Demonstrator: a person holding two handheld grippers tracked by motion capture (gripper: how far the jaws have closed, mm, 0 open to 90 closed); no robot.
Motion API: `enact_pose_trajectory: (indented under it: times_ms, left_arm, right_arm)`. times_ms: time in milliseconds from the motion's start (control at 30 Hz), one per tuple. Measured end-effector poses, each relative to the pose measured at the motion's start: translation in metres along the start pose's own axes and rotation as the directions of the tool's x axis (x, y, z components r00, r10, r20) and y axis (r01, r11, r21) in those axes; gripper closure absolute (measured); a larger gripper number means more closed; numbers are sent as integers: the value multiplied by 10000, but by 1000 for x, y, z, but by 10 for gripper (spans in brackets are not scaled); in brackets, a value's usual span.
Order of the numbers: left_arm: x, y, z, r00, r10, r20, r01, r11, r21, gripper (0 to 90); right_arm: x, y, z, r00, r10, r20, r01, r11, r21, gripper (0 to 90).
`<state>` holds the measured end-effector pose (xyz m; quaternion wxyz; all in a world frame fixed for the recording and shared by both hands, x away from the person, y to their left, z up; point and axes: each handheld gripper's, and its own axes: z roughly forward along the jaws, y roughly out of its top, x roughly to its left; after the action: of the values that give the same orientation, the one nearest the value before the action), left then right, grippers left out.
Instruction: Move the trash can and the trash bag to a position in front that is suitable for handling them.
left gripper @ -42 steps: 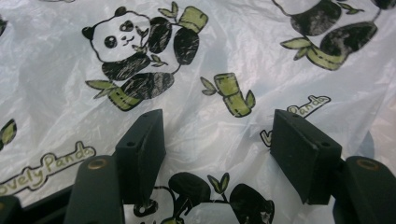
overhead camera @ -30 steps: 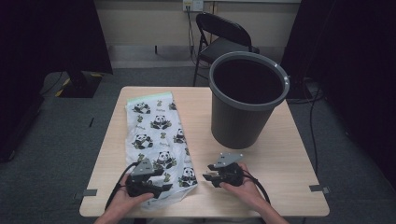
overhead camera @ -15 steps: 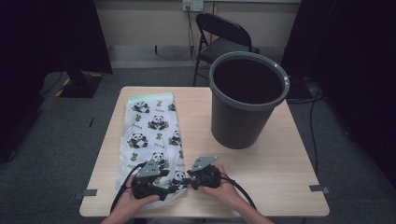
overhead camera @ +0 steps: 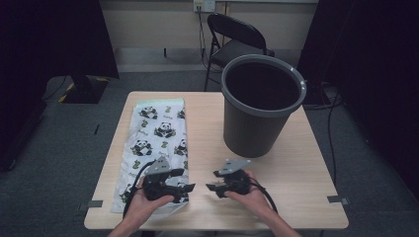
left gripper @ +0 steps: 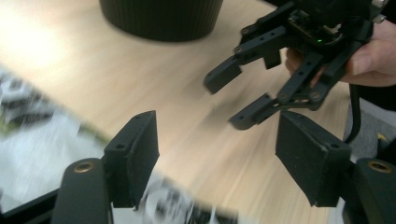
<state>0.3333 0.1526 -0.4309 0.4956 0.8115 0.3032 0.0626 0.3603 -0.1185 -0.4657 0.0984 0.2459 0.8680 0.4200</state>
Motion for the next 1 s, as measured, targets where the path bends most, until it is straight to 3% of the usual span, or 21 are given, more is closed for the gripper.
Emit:
enact_pose_trajectory:
  times_ms: [133, 200, 233, 267, 300, 367, 400, 467, 567, 600, 633, 667, 700, 733, 767, 833, 867, 933, 1000]
  left_arm:
    - [-9, 20, 35, 9976, -116, -678, 114, 9999, -42, 234]
    - [-8, 24, 44, 9982, -147, -583, 154, 9998, 117, 229]
    - [-1, 33, 60, 9992, -227, -327, 233, 9996, 167, 229]
    - [-1, 33, 60, 9992, -227, -327, 233, 9996, 167, 229]
    - [8, 44, 73, 9993, -356, -127, 358, 9992, 172, 226]
    - [17, 53, 84, 9974, -651, -314, 655, 9978, 120, 209]
    - [21, 58, 89, 9966, -685, -453, 690, 9976, 96, 207]
    - [28, 71, 98, 9948, -553, -856, 567, 9983, 137, 209]
    - [35, 81, 105, 9951, -199, -971, 206, 9998, 64, 208]
    - [40, 86, 109, 9914, -247, -1289, 266, 9996, 132, 205]
    - [45, 90, 114, 9868, -439, -1556, 467, 9988, 142, 205]
    - [52, 97, 120, 9822, -368, -1841, 429, 9987, 292, 210]
    - [55, 100, 124, 9769, -266, -2120, 342, 9989, 323, 210]
    - [59, 103, 127, 9741, -264, -2246, 324, 9992, 231, 210]
    - [59, 103, 127, 9741, -264, -2246, 324, 9992, 231, 213]
    - [69, 104, 136, 9658, -396, -2561, 482, 9985, 272, 212]
    - [77, 105, 143, 9579, -342, -2851, 490, 9978, 451, 212]
    - [88, 106, 148, 9491, -696, -3072, 796, 9966, 203, 212]
    - [95, 109, 155, 9487, -845, -3047, 924, 9957, 115, 209]
  right_arm:
    - [-26, -13, -38, 9955, 662, 672, -632, 9970, -446, 300]
    - [-34, -18, -46, 9936, 756, 834, -718, 9963, -481, 278]
    - [-50, -28, -63, 9867, 1171, 1127, -1104, 9919, -633, 259]
    - [-50, -28, -63, 9867, 1171, 1127, -1104, 9919, -633, 259]
    - [-65, -36, -75, 9772, 1580, 1415, -1485, 9861, -748, 197]
    - [-79, -42, -84, 9702, 1759, 1668, -1671, 9838, -654, 161]
    - [-87, -45, -88, 9628, 1886, 1937, -1791, 9817, -654, 163]
    - [-101, -52, -96, 9526, 2058, 2242, -1946, 9783, -712, 189]
    - [-114, -59, -101, 9391, 2182, 2656, -2126, 9759, -500, 179]
    - [-128, -68, -102, 9204, 2503, 3003, -2508, 9673, -376, 185]
    - [-128, -68, -102, 9204, 2503, 3003, -2508, 9673, -376, 185]
    - [-140, -74, -100, 8967, 2707, 3503, -2787, 9600, -284, 184]
    - [-144, -76, -101, 8891, 2819, 3607, -2904, 9564, -319, 179]
    - [-150, -76, -101, 8740, 2888, 3907, -3012, 9531, -306, 165]
    - [-150, -76, -101, 8740, 2888, 3907, -3012, 9531, -306, 165]
    - [-162, -73, -103, 8447, 2842, 4536, -3003, 9531, -380, 170]
    - [-174, -67, -105, 8172, 2968, 4940, -3058, 9499, -648, 162]
    - [-183, -60, -105, 7974, 3197, 5118, -3221, 9427, -870, 156]
    - [-193, -53, -102, 7695, 3181, 5538, -3298, 9405, -820, 148]
